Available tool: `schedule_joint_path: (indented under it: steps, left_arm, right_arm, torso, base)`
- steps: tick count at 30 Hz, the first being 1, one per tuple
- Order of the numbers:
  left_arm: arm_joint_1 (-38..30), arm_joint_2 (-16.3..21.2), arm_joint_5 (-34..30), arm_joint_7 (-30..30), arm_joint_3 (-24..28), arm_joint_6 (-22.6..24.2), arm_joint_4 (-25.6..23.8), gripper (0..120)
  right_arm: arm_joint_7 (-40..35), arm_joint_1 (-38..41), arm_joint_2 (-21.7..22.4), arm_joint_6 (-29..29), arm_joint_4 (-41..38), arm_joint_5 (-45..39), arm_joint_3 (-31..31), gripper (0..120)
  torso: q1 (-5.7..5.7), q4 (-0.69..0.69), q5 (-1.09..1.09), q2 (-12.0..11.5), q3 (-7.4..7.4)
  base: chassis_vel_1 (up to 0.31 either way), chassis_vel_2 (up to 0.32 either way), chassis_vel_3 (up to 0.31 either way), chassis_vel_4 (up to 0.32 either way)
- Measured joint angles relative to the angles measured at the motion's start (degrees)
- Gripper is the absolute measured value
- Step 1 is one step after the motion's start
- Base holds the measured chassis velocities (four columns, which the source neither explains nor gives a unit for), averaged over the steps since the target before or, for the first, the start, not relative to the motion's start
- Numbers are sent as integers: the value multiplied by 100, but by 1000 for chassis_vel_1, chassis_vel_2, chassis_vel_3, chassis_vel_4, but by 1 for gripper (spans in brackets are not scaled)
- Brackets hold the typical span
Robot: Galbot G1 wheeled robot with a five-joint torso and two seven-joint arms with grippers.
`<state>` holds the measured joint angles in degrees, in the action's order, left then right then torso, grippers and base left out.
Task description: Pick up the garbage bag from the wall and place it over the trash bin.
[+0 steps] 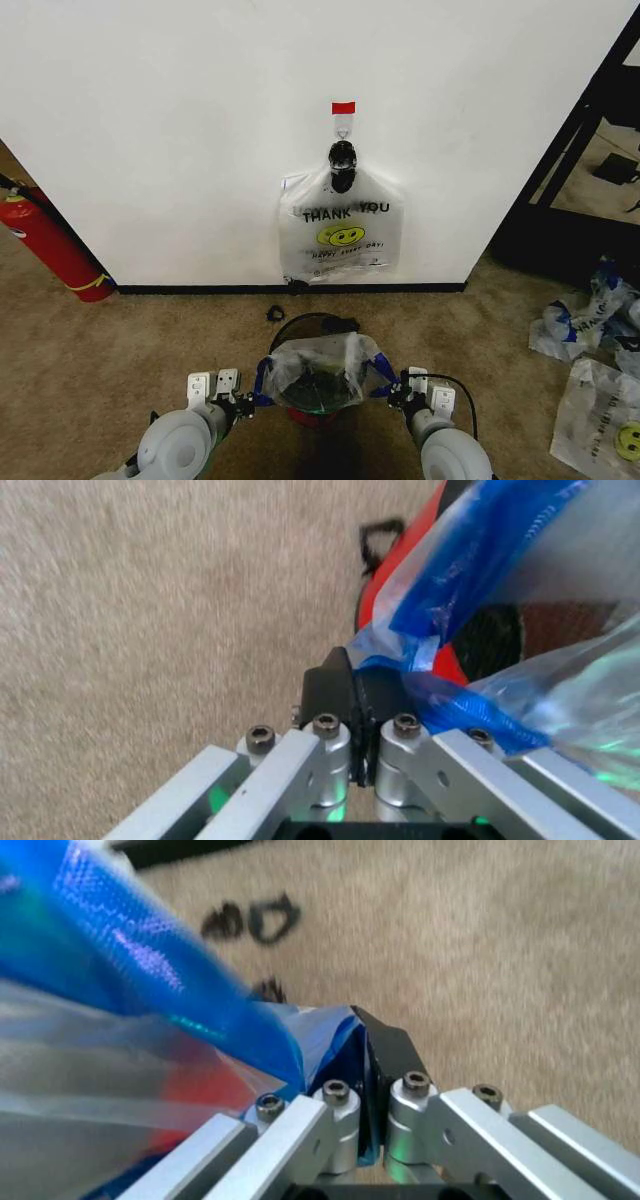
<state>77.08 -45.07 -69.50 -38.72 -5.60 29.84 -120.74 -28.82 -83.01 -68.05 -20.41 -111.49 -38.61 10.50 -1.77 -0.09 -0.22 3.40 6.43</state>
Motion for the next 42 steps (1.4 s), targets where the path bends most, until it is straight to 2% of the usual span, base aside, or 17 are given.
schedule_joint_path:
  steps: [2,7,8,13,16,20,23,26,28,31,33,36,37,38,39,41,42]
  left_arm:
    - [131,65,184,71,-83,41,-222,10]
    - [417,238,554,73,-260,263,-778,31]
    - [417,238,554,73,-260,263,-778,31]
    - [734,375,958,-14,-398,326,-1240,51]
    - [837,430,977,-52,-431,336,-1378,59]
    - [1012,462,986,-233,-511,351,-1716,77]
    - [1058,450,1015,-276,-514,360,-1807,83]
    - [1114,446,1108,-342,-514,352,-1967,96]
    - [1089,446,1161,-353,-538,295,-2036,99]
    - [986,430,1198,-349,-547,230,-2084,100]
    - [715,436,1433,-25,-514,51,-2072,100]
    - [465,541,2117,697,-365,-346,-1886,100]
    - [397,614,2530,1052,-290,-527,-1777,100]
    - [397,614,2530,1052,-290,-527,-1777,100]
    - [400,667,2990,1336,-236,-720,-1695,100]
    - [441,705,3483,1574,-185,-926,-1632,100]
    - [456,709,3588,1629,-170,-968,-1623,100]
  right_arm:
    - [73,-91,57,99,-60,107,8,1]
    - [157,-406,238,354,-326,500,61,23]
    - [157,-406,238,354,-326,500,61,23]
    - [361,-875,393,965,-415,1357,148,43]
    - [521,-1118,456,1141,-487,1657,214,53]
    - [833,-1599,521,2015,-538,2511,413,68]
    - [1005,-1724,541,2204,-564,2704,473,73]
    - [1369,-1909,583,2531,-595,3005,572,89]
    - [1432,-1945,582,2666,-584,3027,610,96]
    - [1400,-1931,555,2666,-569,2695,617,99]
    - [1337,-1855,523,2466,-557,2061,628,100]
    - [1211,-1755,503,2032,-641,1142,611,100]
    - [1157,-1689,502,1735,-745,494,600,100]
    - [1157,-1689,502,1735,-745,494,600,100]
    - [1123,-1593,514,1406,-862,-316,593,100]
    - [1327,-1494,558,1073,-963,-1229,628,100]
    - [1622,-1518,605,994,-968,-1442,686,100]
  torso:
    - [0,0,2,0,0]
    - [0,0,0,0,-1]
    - [0,0,0,0,-1]
    - [0,1,1,0,-1]
    - [0,-1,1,1,-1]
    - [0,0,1,1,-1]
    - [0,-1,1,0,-1]
    - [0,1,1,0,-1]
    - [1,0,0,1,-1]
    - [1,1,1,0,-1]
    - [0,0,0,0,0]
    - [0,-1,1,0,0]
    - [0,-3,0,0,0]
    - [0,-3,0,0,0]
    - [0,-3,0,0,0]
    - [0,5,2,0,0]
    - [0,4,2,0,0]
  base:
    - [0,0,0,0]
    - [0,0,0,0]
    - [0,0,0,0]
    - [0,0,0,0]
    - [0,0,0,0]
    - [0,0,0,0]
    - [0,0,0,0]
    - [0,0,0,0]
    - [0,0,0,0]
    - [0,0,0,0]
    - [0,0,0,0]
    - [0,0,0,0]
    - [0,0,0,0]
    - [0,0,0,0]
    - [0,0,0,0]
    - [0,0,0,0]
    - [0,0,0,0]
